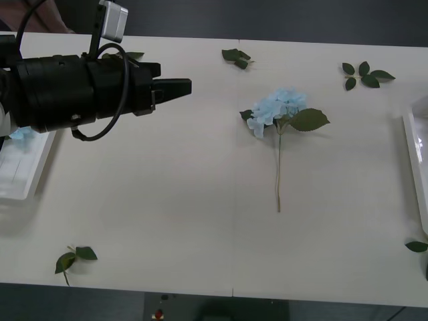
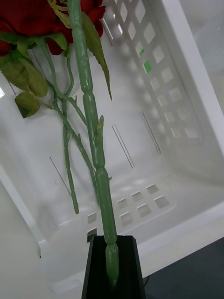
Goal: Put the red flowers into the right box and the blue flowers into the left box
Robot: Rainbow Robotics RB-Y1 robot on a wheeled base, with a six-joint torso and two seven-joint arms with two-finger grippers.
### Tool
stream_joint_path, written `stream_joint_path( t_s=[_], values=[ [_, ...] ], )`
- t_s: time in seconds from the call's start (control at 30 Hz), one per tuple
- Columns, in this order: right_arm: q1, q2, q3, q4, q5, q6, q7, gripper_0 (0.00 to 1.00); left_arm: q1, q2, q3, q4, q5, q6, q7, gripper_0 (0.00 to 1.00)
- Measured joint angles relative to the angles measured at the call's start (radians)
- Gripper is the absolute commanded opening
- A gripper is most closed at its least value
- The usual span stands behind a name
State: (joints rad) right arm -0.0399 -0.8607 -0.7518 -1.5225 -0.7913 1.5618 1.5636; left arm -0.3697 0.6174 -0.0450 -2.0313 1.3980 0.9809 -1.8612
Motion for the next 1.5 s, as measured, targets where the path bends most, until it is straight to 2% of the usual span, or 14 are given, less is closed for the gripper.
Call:
stream_joint_path(
  t_s=[0.03, 0.07, 0.13, 0.17, 0.23, 0.3, 0.43, 0.57, 0.9, 1.2, 1.5],
  values=[
    [0.002, 0.0, 0.004, 0.0, 0.004, -0.008, 0.0, 0.04, 0.01, 0.013, 0.0, 0.0, 0.039, 0.0, -0.059, 1.0],
    [0.003, 0.0, 0.007, 0.0, 0.008, -0.01, 0.0, 0.17, 0.019, 0.025, 0.001, 0.0, 0.074, -0.001, -0.093, 1.0],
    [0.002, 0.0, 0.009, 0.0, 0.014, -0.013, 0.0, 0.6, 0.039, 0.046, 0.007, 0.0, 0.142, -0.001, -0.11, 1.0],
    [0.002, 0.0, 0.009, 0.0, 0.014, -0.017, 0.0, 0.66, 0.048, 0.054, 0.013, 0.0, 0.168, -0.001, -0.11, 1.0],
    [0.002, 0.0, 0.009, 0.0, 0.014, -0.032, 0.0, 0.88, 0.063, 0.065, 0.023, 0.0, 0.211, -0.003, -0.118, 1.0],
    [0.002, 0.0, 0.009, 0.0, 0.014, -0.034, 0.0, 0.99, 0.077, 0.071, 0.025, 0.0, 0.243, -0.016, -0.137, 1.0],
    [0.002, 0.0, 0.01, 0.0, 0.006, -0.033, 0.0, 1.0, 0.124, 0.073, 0.025, -0.018, 0.275, -0.056, -0.248, 1.0],
    [-0.013, 0.0, 0.039, 0.0, -0.034, -0.031, 0.0, 1.0, 0.161, 0.071, 0.014, -0.037, 0.291, -0.058, -0.254, 1.0],
    [-0.115, 0.0, 0.254, -0.104, -0.084, -0.03, 0.0, 1.0, 0.162, 0.006, -0.012, -0.037, 0.292, -0.036, -0.254, 1.0],
    [-0.235, 0.004, 0.363, -0.122, -0.159, 0.026, 0.0, 1.0, 0.162, 0.002, -0.013, -0.037, 0.312, -0.036, -0.254, 1.0],
    [-0.382, 0.068, 0.506, -0.122, -0.143, 0.028, -0.011, 1.0, 0.162, 0.002, -0.015, -0.037, 0.325, -0.036, -0.254, 1.0]
  ],
)
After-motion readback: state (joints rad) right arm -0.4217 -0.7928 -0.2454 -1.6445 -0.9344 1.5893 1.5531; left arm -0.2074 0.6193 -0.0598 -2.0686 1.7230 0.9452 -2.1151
